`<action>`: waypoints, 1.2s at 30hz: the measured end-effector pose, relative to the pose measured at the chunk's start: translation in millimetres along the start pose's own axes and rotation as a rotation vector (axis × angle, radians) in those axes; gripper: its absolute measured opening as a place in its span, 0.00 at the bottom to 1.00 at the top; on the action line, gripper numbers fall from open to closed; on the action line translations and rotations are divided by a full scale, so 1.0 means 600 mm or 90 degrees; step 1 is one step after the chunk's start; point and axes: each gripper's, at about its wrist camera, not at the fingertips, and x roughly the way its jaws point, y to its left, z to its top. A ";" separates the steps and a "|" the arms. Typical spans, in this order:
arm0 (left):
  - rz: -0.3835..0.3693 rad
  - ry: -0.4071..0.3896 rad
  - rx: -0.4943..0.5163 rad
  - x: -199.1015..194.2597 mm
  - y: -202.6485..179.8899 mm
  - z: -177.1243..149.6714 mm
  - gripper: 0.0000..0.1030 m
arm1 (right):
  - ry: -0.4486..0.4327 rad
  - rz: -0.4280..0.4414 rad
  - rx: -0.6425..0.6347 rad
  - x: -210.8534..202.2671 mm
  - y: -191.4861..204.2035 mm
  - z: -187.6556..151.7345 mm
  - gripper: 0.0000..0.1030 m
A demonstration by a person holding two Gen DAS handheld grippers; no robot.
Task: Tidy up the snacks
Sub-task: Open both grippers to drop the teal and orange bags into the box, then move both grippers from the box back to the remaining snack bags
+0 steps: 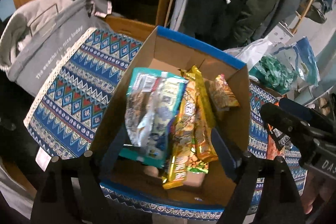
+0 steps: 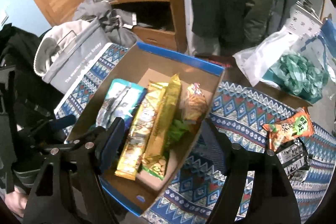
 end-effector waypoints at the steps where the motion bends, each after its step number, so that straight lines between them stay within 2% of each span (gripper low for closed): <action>1: -0.003 0.000 0.003 -0.001 -0.004 0.000 0.82 | -0.001 -0.003 0.004 -0.004 -0.005 0.000 0.73; 16: -0.036 0.003 0.087 -0.007 -0.104 -0.019 0.82 | -0.017 -0.046 0.052 -0.057 -0.083 -0.030 0.73; 36: -0.065 0.019 0.194 0.006 -0.241 -0.070 0.82 | -0.011 -0.112 0.156 -0.111 -0.239 -0.110 0.73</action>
